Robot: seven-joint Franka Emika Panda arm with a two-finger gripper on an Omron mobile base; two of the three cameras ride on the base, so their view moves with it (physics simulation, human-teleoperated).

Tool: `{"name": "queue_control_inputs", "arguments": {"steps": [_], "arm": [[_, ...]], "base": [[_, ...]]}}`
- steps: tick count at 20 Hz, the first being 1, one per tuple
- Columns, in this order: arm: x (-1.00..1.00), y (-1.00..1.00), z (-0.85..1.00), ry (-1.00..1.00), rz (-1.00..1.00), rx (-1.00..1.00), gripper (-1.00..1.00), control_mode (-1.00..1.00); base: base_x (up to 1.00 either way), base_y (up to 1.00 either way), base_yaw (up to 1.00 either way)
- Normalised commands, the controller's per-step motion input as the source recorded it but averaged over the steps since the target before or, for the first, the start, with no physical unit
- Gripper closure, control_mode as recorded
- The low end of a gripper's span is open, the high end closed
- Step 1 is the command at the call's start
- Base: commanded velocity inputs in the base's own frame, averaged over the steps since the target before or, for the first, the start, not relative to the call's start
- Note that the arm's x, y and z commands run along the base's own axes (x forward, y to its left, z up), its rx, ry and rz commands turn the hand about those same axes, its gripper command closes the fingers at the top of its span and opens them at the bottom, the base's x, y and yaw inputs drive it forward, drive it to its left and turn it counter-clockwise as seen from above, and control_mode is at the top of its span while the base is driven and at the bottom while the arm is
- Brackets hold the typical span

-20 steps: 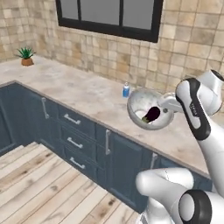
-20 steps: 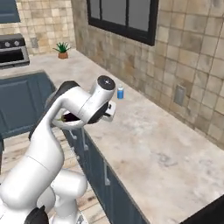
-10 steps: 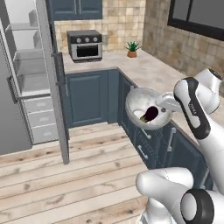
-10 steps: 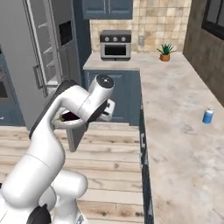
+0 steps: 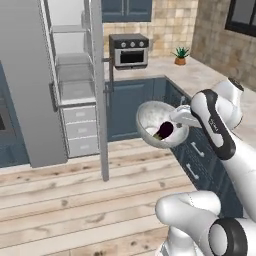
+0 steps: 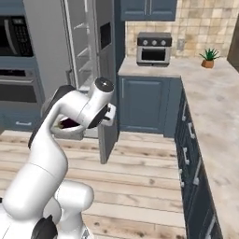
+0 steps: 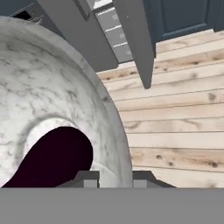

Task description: Move the glass cup from next to the sink to the open cabinet. Then, move the bowl with the eggplant to the fridge to clear the area for faucet cleaning.

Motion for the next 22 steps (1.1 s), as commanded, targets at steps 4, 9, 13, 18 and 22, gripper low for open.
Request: {"name": "queue_control_inputs", "arguments": {"steps": [4, 9, 13, 18, 22], "arm": [[0.0, 0.0, 0.0, 0.0, 0.0, 0.0, 1.0, 1.0], [0.0, 0.0, 0.0, 0.0, 0.0, 0.0, 1.0, 1.0], [0.0, 0.0, 0.0, 0.0, 0.0, 0.0, 1.0, 1.0], [0.0, 0.0, 0.0, 0.0, 0.0, 0.0, 1.0, 1.0], [0.0, 0.0, 0.0, 0.0, 0.0, 0.0, 1.0, 1.0]], "base": [[0.82, 1.0, 0.12], [1.0, 1.0, 0.01], [1.0, 0.96, 0.0], [1.0, 0.61, -0.22], [1.0, 0.25, -0.38]]}}
